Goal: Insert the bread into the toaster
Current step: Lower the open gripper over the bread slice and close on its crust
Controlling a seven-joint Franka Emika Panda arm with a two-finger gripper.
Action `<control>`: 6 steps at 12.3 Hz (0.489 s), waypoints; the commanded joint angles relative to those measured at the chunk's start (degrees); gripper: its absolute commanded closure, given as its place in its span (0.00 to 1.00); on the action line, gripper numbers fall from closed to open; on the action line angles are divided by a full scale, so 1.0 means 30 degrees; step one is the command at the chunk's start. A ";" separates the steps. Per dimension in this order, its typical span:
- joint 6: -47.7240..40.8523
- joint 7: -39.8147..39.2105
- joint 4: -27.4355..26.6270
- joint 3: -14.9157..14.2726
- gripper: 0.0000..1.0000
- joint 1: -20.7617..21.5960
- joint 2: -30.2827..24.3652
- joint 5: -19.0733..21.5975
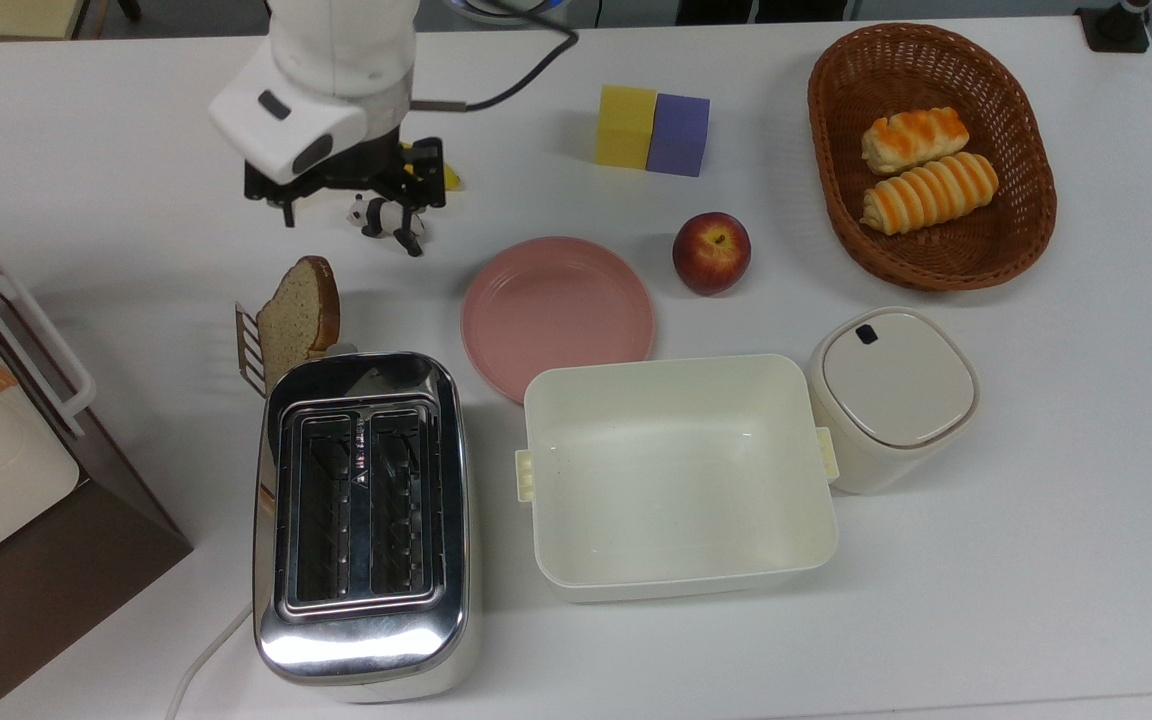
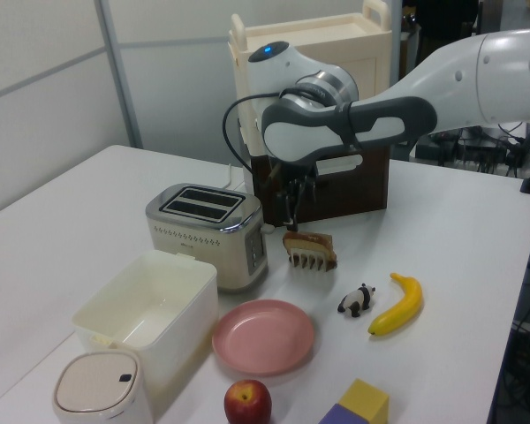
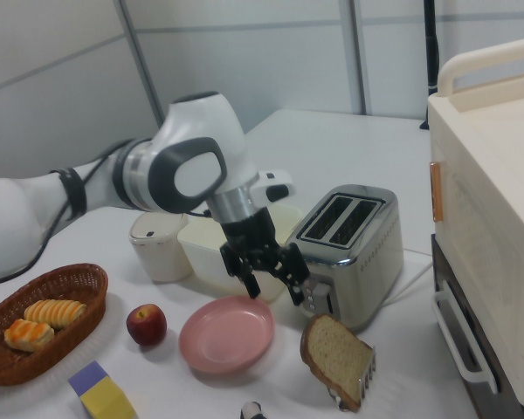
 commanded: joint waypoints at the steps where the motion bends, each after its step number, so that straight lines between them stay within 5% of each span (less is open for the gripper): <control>1: 0.0640 -0.0117 -0.0196 -0.0121 0.00 -0.0202 0.0909 -0.0845; 6: 0.1986 -0.0087 -0.0371 -0.0121 0.00 -0.0553 0.1818 -0.1258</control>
